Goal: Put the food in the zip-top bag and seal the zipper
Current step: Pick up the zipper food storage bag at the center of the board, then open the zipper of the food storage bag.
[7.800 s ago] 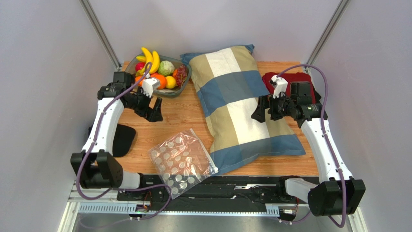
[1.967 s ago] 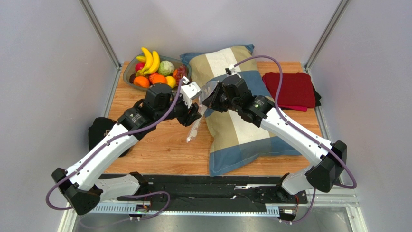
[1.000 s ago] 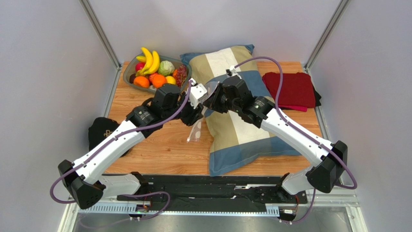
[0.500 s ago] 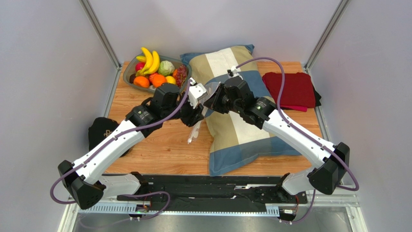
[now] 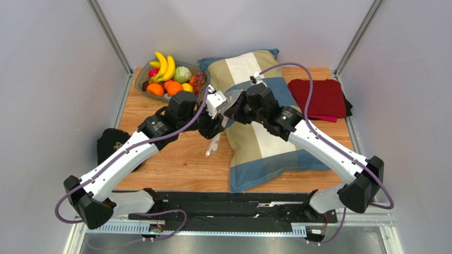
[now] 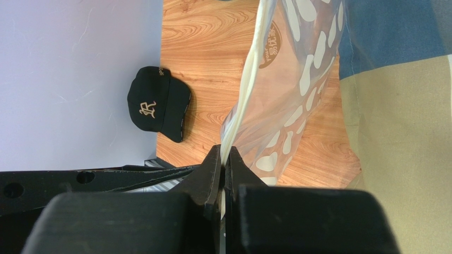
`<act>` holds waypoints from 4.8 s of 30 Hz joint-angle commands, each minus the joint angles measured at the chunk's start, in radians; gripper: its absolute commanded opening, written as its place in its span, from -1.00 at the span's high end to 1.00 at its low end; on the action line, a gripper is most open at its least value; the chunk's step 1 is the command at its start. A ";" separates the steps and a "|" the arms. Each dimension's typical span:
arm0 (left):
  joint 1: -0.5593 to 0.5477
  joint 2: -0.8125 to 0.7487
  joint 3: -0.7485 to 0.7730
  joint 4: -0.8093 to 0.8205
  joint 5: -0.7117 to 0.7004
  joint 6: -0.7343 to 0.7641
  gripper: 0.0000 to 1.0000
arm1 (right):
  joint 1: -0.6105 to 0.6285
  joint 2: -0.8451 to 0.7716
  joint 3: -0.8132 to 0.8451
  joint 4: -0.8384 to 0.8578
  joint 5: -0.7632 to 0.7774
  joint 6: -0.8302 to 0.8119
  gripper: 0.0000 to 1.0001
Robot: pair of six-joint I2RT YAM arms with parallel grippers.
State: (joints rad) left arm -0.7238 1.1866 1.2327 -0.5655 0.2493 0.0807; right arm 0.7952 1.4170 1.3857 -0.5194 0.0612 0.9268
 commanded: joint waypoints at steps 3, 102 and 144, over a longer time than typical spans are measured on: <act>0.011 -0.027 0.022 0.009 -0.013 -0.015 -0.11 | -0.007 -0.039 -0.013 0.030 0.002 -0.005 1.00; 0.139 -0.028 -0.062 0.030 0.281 -0.196 1.00 | -0.033 -0.053 -0.062 0.157 -0.216 -0.111 0.29; 0.250 -0.022 -0.122 0.197 0.513 -0.432 1.00 | -0.155 -0.085 -0.129 0.279 -0.615 -0.223 0.31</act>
State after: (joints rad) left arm -0.4877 1.1931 1.1133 -0.4187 0.7368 -0.3206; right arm 0.6624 1.3357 1.2263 -0.2821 -0.4736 0.6838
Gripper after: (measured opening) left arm 0.009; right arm 0.342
